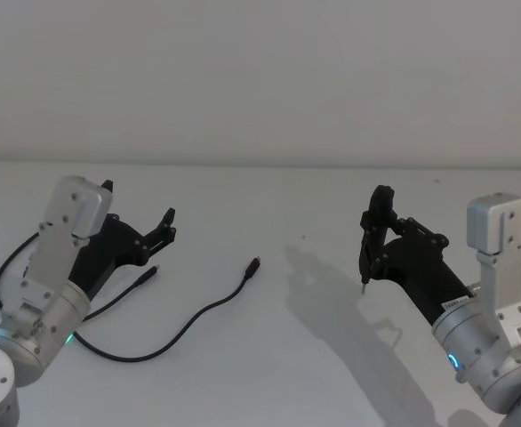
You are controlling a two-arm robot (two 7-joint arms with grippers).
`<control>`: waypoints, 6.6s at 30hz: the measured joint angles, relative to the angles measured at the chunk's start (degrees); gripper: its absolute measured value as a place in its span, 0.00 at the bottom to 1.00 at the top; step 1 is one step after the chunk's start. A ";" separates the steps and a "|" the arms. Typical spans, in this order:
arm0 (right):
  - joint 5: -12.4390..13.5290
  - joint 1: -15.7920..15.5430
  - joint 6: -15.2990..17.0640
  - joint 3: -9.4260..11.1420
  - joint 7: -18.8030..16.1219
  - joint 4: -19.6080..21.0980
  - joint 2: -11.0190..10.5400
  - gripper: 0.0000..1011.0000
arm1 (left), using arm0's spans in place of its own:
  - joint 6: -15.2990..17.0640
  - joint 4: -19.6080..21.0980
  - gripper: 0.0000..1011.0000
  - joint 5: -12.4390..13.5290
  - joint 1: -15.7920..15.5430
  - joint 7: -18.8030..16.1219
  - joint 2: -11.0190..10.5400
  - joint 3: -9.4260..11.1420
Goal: Pick up the data cable with the one hand.
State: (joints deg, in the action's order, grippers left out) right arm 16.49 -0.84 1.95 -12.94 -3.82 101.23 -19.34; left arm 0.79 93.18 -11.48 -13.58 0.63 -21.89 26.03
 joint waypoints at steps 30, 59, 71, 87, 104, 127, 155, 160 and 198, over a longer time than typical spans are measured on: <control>-0.03 0.00 0.00 0.00 -0.01 0.00 0.00 0.27 | 0.01 0.00 0.99 0.00 0.00 0.00 0.00 0.00; -0.18 3.15 -0.97 -0.98 -2.75 -2.57 0.27 0.27 | 0.12 -0.24 0.99 -0.18 -0.47 1.04 0.02 0.02; 1.25 11.19 -4.54 -2.90 -9.37 -9.48 2.41 0.27 | 1.46 -1.30 0.99 -2.83 -2.82 7.36 -0.34 0.70; 3.41 17.61 -7.91 -3.91 -14.89 -16.31 5.07 0.27 | 9.40 -1.08 0.99 -9.25 -5.17 19.34 -1.76 2.47; 4.47 19.85 -10.04 -4.33 -16.94 -18.14 6.49 0.27 | 20.29 2.37 0.99 -12.34 -5.47 23.83 -5.08 4.93; 5.76 20.55 -10.76 -4.77 -17.86 -18.23 6.85 0.27 | 28.49 2.48 0.99 -8.72 -8.84 25.97 -8.01 9.05; 6.94 19.98 -11.32 -4.97 -18.85 -19.80 6.43 0.27 | 29.63 1.04 0.68 -6.71 -9.50 25.34 -7.54 9.53; 7.04 21.47 -11.99 -5.30 -19.78 -22.88 6.93 0.27 | 29.67 0.99 0.48 -6.62 -9.52 25.30 -7.51 9.56; 8.36 25.98 -15.07 -5.15 -24.44 -37.77 8.21 0.27 | 29.73 0.90 0.05 -6.49 -9.57 25.25 -7.48 9.57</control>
State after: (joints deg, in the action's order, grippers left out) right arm 24.85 25.14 -13.11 -18.09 -28.26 63.46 -11.12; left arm 30.52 94.08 -17.97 -23.15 25.88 -29.37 35.59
